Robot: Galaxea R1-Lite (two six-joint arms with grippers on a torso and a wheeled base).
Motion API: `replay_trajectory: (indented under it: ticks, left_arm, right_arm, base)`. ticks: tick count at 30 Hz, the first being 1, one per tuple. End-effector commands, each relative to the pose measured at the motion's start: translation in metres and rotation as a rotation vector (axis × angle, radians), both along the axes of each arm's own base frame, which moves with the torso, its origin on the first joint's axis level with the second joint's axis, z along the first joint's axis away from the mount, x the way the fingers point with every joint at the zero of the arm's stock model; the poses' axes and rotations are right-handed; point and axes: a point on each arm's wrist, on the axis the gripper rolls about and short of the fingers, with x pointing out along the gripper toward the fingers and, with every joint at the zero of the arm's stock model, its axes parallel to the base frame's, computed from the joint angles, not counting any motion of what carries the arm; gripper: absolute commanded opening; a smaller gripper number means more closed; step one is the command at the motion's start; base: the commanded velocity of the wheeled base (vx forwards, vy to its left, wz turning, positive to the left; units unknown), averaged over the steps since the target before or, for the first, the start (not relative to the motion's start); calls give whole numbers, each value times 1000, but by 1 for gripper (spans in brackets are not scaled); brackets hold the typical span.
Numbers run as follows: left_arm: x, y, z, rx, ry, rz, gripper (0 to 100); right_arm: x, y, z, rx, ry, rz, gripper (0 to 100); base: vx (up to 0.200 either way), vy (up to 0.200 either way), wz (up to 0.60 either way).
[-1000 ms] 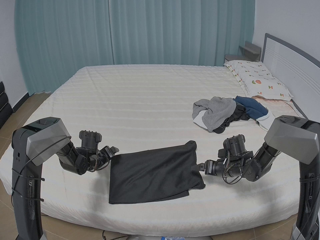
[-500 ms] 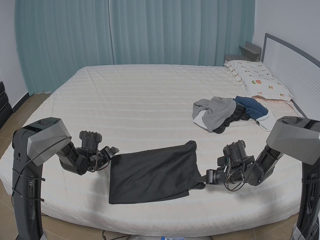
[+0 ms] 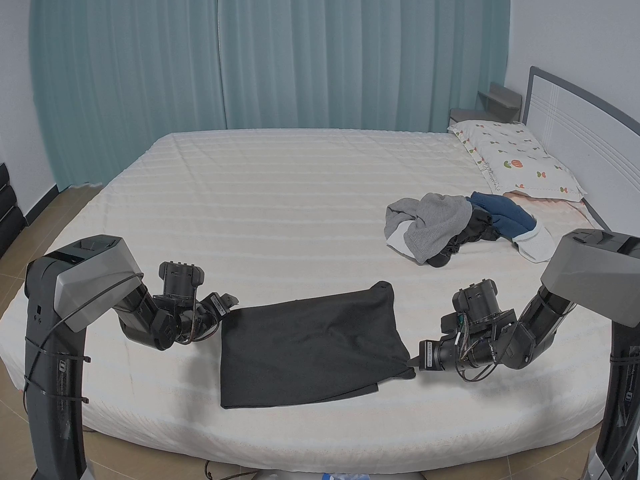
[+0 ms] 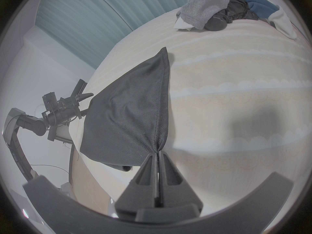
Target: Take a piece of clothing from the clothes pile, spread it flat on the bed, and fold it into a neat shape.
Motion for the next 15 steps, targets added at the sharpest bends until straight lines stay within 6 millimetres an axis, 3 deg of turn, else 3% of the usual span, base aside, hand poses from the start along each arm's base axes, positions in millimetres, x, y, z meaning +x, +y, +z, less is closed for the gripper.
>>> replay_trajectory:
  ticks: [1, 6, 7, 11, 15]
  left_arm:
    - [0, 0, -1, -2, 2, 0, 100]
    - [0, 0, 0, -3, -1, -1, 100]
    - [0, 1, 0, -3, -1, 1, 100]
    - [-1, 4, 4, -5, -4, 6, 100]
    - [-2, 11, 21, -27, -29, 2, 100]
  right_arm:
    - [-2, 1, 3, 1, -6, 6, 0]
    - [-4, 3, -1, -13, 10, 25, 0]
    - [-5, 3, -1, -17, 14, 27, 100]
    - [-3, 3, 5, -12, -4, 27, 100]
    - [2, -13, 30, 14, -68, -27, 100]
  base:
    - [0, 0, 0]
    - [0, 0, 0]
    - [0, 0, 0]
    - [0, 0, 0]
    - [0, 0, 0]
